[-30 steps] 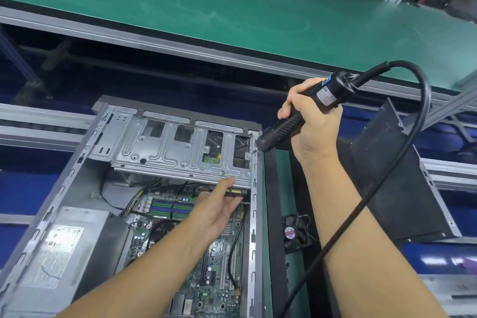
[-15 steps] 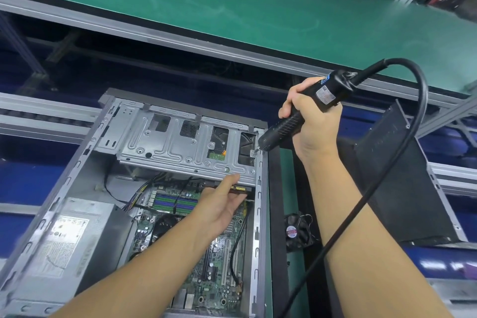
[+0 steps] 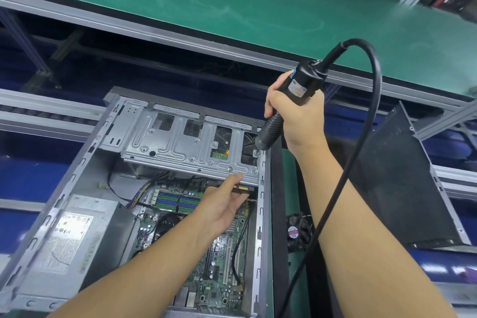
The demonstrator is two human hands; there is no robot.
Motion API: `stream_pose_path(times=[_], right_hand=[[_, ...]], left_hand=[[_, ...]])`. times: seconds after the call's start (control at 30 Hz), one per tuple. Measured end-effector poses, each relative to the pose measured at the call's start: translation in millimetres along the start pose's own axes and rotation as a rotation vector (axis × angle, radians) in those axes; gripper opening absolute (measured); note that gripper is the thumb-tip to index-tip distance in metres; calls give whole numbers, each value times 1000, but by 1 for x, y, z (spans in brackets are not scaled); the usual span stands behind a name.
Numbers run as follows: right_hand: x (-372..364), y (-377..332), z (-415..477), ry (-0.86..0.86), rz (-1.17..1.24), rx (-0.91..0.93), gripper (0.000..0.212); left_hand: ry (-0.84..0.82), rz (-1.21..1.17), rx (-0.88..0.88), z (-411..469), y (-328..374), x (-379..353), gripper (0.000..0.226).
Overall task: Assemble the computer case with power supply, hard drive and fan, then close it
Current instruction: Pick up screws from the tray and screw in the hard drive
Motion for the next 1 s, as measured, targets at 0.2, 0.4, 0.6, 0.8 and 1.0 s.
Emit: stream_pose_path(times=[0.2, 0.4, 0.6, 0.8, 1.0], right_hand=[[1, 5, 1, 16, -40, -47, 20], [1, 6, 0, 15, 11, -44, 15], [3, 0, -5, 26, 22, -41, 13], [8, -36, -4, 24, 96, 73, 23], [44, -59, -29, 122, 176, 111, 26]], left_hand=[[-8, 8, -4, 1, 0, 0, 39], [5, 19, -10, 3, 0, 1, 49], [5, 4, -3, -3, 1, 0, 69], [-13, 338, 92, -28, -4, 6, 58], [25, 738, -273, -62, 18, -11, 44]])
Point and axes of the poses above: each hand's wrist, its own z-axis towards the middle knuckle, its own x-axis out of the back of the hand, y = z × x, the point moved 8 cm from there along z, towards the middle knuckle, and after that the axes turned 3 degrees about x, right-handed, at the moved point
